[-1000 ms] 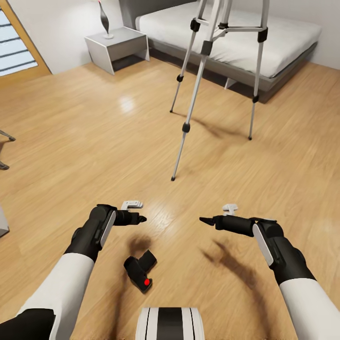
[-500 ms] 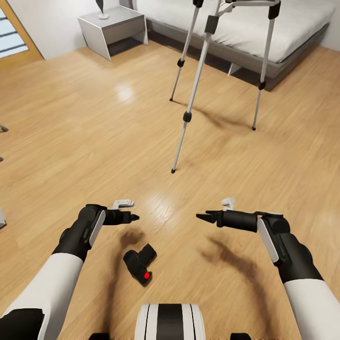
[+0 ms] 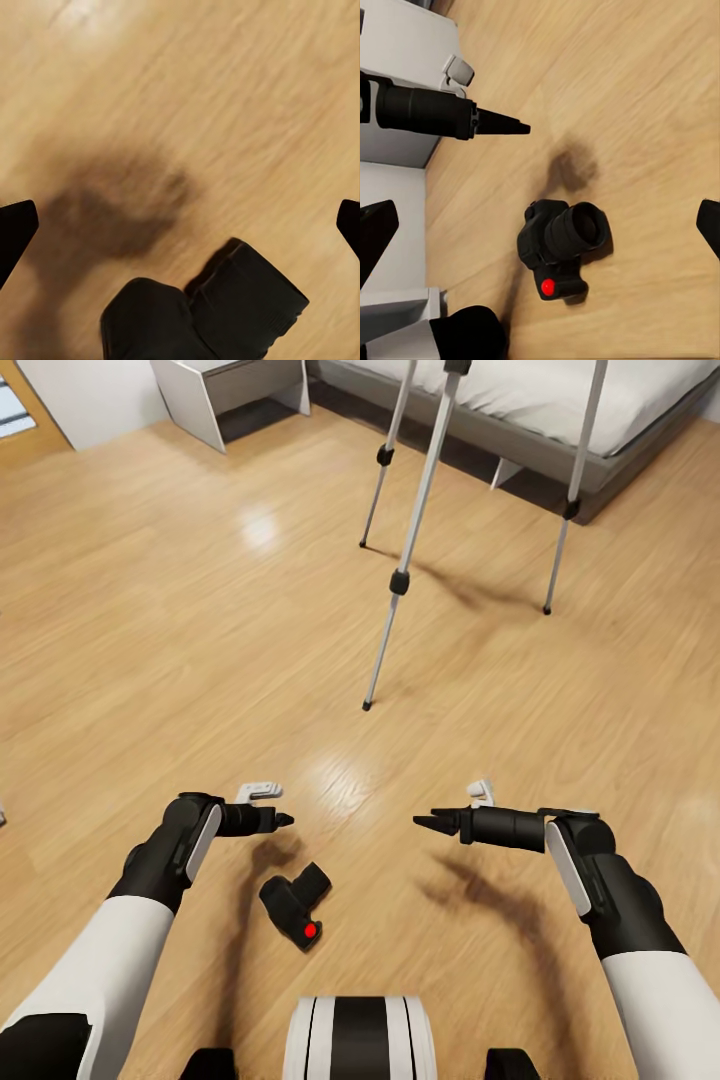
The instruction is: Attach the digital camera to the camera tripod in the bedroom.
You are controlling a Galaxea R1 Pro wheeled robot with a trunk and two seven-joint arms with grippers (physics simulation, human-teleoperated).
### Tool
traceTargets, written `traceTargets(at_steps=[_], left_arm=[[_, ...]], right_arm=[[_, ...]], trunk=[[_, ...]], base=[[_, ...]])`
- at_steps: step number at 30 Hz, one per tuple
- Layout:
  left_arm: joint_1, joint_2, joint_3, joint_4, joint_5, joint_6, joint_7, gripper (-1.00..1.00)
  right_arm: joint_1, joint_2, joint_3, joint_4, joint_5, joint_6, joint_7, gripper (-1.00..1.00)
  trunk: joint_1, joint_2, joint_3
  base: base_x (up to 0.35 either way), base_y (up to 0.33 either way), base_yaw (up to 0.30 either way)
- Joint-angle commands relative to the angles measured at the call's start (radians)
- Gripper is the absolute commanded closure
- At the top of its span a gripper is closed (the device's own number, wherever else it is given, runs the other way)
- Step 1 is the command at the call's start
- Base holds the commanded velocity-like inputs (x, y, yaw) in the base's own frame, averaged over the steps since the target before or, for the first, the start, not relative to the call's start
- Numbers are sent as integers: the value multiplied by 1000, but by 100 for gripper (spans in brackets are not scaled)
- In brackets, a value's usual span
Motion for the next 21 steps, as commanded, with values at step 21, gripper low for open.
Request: traceTargets(at_steps=[21], left_arm=[[0, 3, 1, -1, 5, 6, 0, -100]], right_arm=[[0, 0, -2, 6, -6, 6, 2, -100]], trunk=[[9, -5, -82]], base=[[0, 0, 0]])
